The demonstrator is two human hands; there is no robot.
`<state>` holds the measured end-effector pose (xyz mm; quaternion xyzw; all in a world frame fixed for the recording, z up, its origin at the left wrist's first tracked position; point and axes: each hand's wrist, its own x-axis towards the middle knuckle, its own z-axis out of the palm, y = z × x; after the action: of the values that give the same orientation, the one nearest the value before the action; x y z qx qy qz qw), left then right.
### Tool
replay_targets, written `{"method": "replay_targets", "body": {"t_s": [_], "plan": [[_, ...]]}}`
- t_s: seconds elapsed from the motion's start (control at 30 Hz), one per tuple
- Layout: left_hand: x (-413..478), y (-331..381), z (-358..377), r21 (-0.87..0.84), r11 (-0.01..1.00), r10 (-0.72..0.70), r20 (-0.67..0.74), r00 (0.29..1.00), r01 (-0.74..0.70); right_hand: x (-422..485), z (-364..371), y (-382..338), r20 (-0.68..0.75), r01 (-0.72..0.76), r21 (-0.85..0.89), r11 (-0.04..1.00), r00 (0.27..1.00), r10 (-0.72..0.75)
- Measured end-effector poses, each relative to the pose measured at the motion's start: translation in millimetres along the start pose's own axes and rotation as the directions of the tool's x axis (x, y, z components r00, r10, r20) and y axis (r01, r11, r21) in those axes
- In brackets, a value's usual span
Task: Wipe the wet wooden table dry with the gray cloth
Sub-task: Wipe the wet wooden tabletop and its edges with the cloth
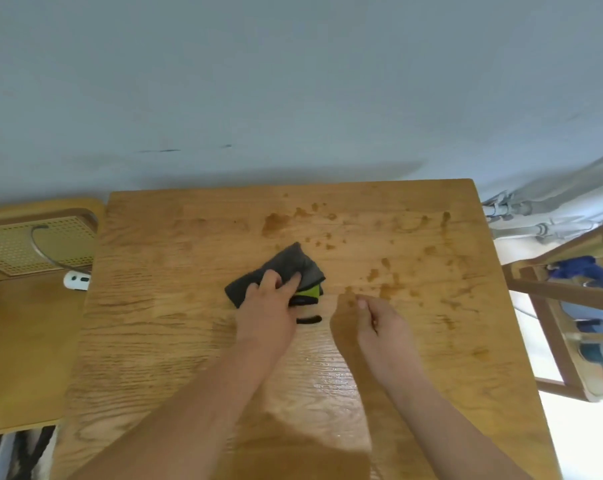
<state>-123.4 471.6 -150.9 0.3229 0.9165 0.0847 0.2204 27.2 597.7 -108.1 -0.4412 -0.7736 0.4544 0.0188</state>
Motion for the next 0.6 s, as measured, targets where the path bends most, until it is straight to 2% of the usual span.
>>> {"method": "replay_targets", "body": {"t_s": [0.03,0.07,0.1,0.13,0.2,0.23,0.27,0.3,0.37,0.4,0.43,0.47,0.53,0.57,0.6], "plan": [[-0.2,16.1,5.0,-0.021,0.997,-0.075,-0.036,0.997,0.075,-0.6,-6.5,3.2,0.005,-0.023,0.023,0.999,1.000,0.023],[-3.4,32.9,10.9,-0.036,0.995,-0.090,-0.036,0.995,0.088,-0.1,-12.0,6.7,0.006,-0.046,0.041,0.998,0.999,0.046],[-9.0,49.3,18.3,-0.056,0.998,-0.028,-0.015,1.000,0.027,0.9,-17.1,11.7,0.000,-0.064,0.053,0.997,0.998,0.064],[-15.5,62.6,24.9,-0.071,0.992,0.110,0.021,0.994,-0.108,1.9,-21.8,18.4,-0.008,-0.068,0.060,0.996,0.998,0.068],[-21.4,76.2,30.5,-0.061,0.905,0.424,0.143,0.894,-0.420,2.8,-31.1,31.3,-0.038,-0.054,0.060,0.997,0.998,0.056],[-14.5,75.2,27.8,-0.045,0.856,0.514,0.192,0.836,-0.516,2.7,-35.5,37.2,-0.055,-0.061,0.064,0.996,0.996,0.065],[-4.2,71.7,24.2,-0.011,0.841,0.531,0.208,0.821,-0.541,2.0,-40.1,42.5,-0.063,-0.071,0.067,0.995,0.995,0.075],[4.9,68.9,21.5,0.024,0.869,0.480,0.202,0.854,-0.494,1.1,-44.9,47.1,-0.070,-0.084,0.061,0.995,0.994,0.089],[13.1,71.3,20.7,0.021,0.968,0.248,0.092,0.964,-0.251,-1.5,-54.7,52.7,-0.076,-0.113,0.041,0.993,0.990,0.116],[9.2,77.6,23.5,0.009,0.990,0.143,0.033,0.989,-0.144,-1.6,-58.6,54.0,-0.072,-0.123,0.036,0.992,0.990,0.125],[0.5,86.4,29.0,0.011,0.995,0.094,0.007,0.996,-0.094,-0.7,-61.8,56.1,-0.067,-0.130,0.032,0.991,0.989,0.132],[-12.2,95.8,37.2,0.024,0.994,0.105,0.028,0.994,-0.105,-0.4,-65.5,56.8,-0.064,-0.128,0.032,0.991,0.989,0.130],[-45.3,106.9,53.9,0.018,0.954,0.296,0.132,0.946,-0.300,0.2,-71.4,58.4,-0.065,-0.122,0.033,0.992,0.990,0.124],[-60.4,106.0,58.9,0.016,0.888,0.447,0.208,0.870,-0.460,-0.3,-74.0,58.6,-0.067,-0.119,0.018,0.993,0.990,0.120],[-68.8,101.1,61.4,0.014,0.790,0.584,0.284,0.760,-0.612,-2.0,-76.9,58.4,-0.070,-0.119,-0.003,0.993,0.991,0.118]]}}
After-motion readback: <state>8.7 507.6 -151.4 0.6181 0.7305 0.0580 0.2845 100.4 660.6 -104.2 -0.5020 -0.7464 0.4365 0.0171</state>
